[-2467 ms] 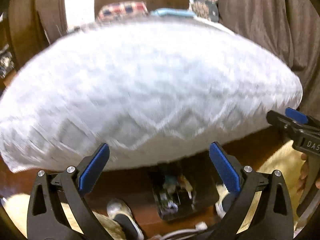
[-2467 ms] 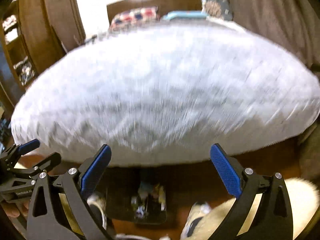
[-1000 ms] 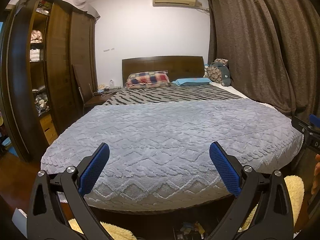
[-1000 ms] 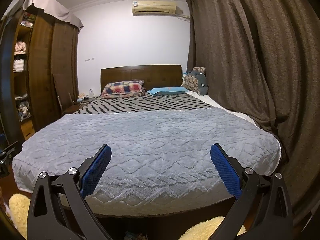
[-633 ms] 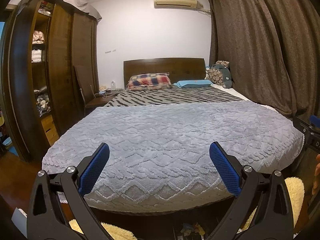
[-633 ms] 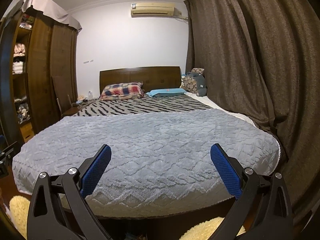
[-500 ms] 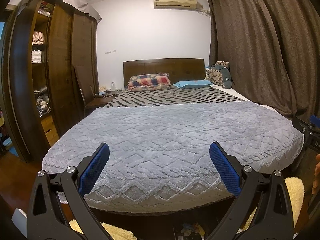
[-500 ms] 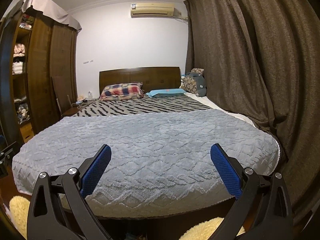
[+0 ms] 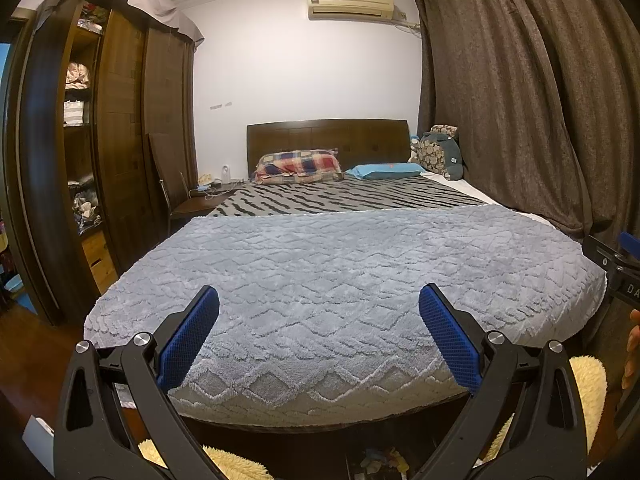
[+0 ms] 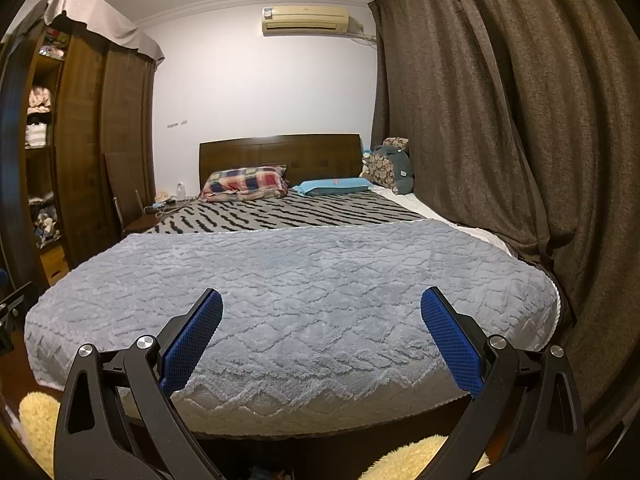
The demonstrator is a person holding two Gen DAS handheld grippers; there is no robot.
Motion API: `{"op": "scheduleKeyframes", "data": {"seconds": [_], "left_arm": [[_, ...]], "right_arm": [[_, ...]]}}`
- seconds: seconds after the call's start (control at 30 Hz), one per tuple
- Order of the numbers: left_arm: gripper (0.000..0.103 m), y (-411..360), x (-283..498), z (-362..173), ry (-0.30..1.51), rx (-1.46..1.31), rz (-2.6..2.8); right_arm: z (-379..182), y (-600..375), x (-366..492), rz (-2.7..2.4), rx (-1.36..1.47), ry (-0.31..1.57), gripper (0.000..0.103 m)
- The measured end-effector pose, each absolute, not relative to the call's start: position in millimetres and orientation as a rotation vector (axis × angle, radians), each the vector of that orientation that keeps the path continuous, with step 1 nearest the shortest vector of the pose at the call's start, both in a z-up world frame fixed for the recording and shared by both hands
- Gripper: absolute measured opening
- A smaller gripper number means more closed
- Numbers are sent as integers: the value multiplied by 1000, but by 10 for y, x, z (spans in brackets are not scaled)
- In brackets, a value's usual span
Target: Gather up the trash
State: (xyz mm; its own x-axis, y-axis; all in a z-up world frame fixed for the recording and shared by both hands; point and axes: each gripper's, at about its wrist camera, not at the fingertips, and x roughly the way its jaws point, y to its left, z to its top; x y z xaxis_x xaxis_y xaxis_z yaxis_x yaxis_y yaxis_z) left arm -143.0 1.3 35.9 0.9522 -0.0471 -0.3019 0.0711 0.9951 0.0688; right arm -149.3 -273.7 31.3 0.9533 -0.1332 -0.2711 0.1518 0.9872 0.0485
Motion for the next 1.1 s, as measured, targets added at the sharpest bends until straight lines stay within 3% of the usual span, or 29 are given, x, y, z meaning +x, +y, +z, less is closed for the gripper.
{"op": "scheduleKeyframes", "data": {"seconds": [1.1], "left_arm": [[95,-30,-1430,371,307,86,-66]], "right_arm": [[341,-2683,-1507,-132,79,273,100]]}}
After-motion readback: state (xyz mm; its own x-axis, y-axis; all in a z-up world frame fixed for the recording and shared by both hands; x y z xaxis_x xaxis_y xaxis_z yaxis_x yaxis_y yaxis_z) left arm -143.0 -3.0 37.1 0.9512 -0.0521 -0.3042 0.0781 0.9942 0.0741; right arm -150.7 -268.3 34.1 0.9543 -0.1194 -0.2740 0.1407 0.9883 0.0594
